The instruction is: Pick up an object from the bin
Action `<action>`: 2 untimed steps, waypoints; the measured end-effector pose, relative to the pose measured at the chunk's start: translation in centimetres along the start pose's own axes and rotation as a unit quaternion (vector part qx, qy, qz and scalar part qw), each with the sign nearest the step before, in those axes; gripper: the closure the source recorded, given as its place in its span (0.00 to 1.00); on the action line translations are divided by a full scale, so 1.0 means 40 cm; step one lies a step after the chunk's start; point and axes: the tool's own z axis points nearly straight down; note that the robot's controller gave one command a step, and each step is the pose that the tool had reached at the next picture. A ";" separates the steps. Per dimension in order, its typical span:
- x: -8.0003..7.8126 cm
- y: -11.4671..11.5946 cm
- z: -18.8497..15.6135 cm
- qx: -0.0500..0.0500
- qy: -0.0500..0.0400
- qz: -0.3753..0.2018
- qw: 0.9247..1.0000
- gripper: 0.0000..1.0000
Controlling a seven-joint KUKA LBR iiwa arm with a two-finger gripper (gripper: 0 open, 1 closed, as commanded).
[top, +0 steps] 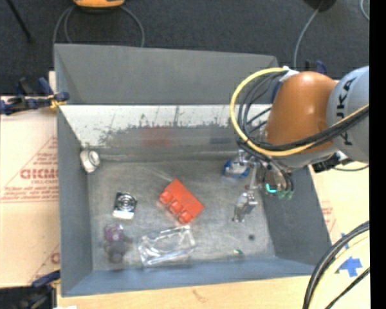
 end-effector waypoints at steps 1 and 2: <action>-0.069 0.161 0.162 -0.001 -0.001 -0.054 0.999 0.00; -0.109 0.309 0.238 0.001 -0.008 -0.143 0.990 0.00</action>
Offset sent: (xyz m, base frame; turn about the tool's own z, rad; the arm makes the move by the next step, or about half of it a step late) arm 0.0278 0.0622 -0.0622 -0.1025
